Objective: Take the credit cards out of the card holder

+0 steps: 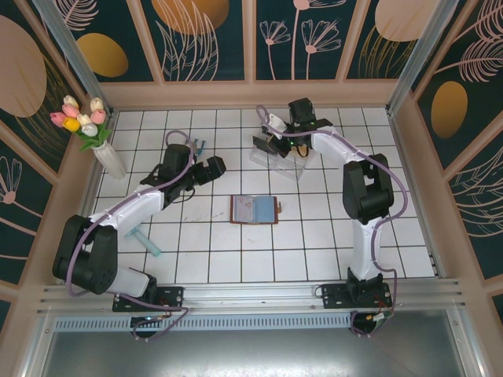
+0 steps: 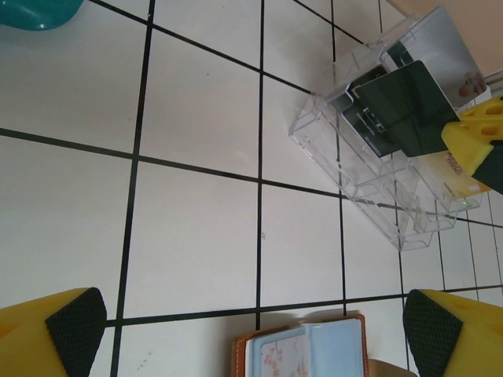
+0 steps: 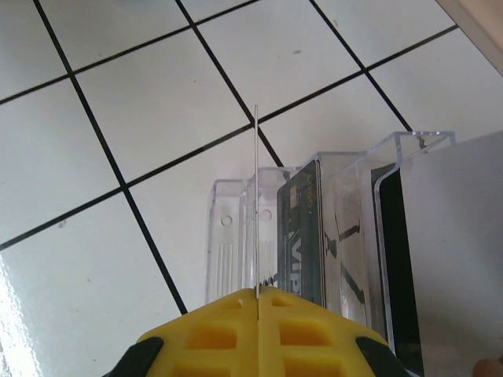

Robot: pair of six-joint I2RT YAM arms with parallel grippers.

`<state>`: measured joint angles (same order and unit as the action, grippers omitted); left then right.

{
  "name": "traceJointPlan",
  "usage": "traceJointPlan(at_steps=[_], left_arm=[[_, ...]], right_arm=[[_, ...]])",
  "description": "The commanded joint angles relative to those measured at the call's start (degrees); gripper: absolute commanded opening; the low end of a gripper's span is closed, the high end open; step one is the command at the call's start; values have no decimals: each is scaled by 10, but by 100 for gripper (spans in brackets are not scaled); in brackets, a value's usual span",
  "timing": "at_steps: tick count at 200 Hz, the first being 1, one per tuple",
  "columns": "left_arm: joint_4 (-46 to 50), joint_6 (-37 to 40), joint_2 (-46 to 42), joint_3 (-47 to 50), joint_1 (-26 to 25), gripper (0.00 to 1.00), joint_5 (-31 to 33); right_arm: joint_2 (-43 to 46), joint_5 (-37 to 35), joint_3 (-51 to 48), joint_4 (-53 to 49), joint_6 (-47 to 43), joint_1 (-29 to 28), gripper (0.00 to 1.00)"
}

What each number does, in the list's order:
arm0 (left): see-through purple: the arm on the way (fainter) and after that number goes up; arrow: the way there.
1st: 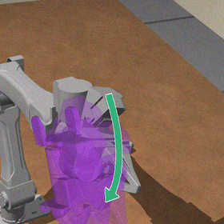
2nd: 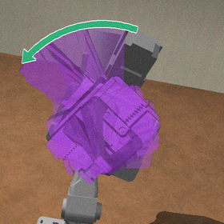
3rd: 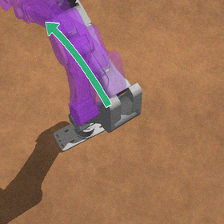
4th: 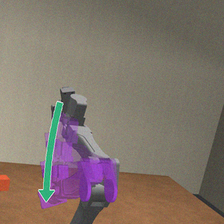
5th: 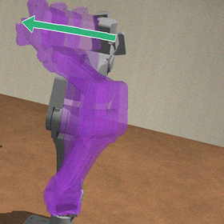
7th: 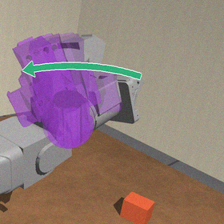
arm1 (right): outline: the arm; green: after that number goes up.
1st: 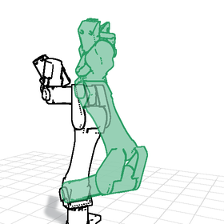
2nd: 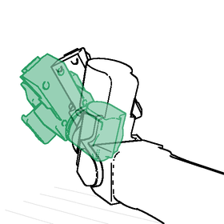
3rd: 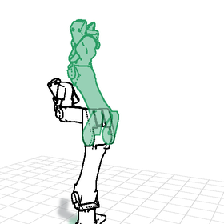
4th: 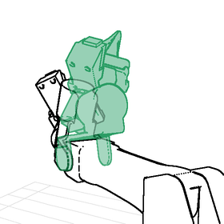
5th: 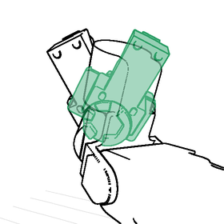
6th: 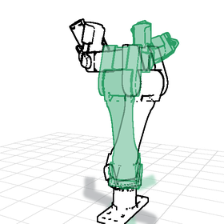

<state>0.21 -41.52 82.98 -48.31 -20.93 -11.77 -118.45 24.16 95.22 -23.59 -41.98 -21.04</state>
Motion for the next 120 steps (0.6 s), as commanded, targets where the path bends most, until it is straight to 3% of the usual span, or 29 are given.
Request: traceJointPlan(at_steps=[1,72,120], left_arm=[[-2,12,11,-8,4,98,-18],[-11,7,39,-11,4,98,-39],[-2,20,42,-18,4,99,-55]], right_arm=[[-11,-20,7,-6,-18,6,0],[-22,-27,16,-1,-9,11,0],[-29,-23,34,-19,-2,11,20]])
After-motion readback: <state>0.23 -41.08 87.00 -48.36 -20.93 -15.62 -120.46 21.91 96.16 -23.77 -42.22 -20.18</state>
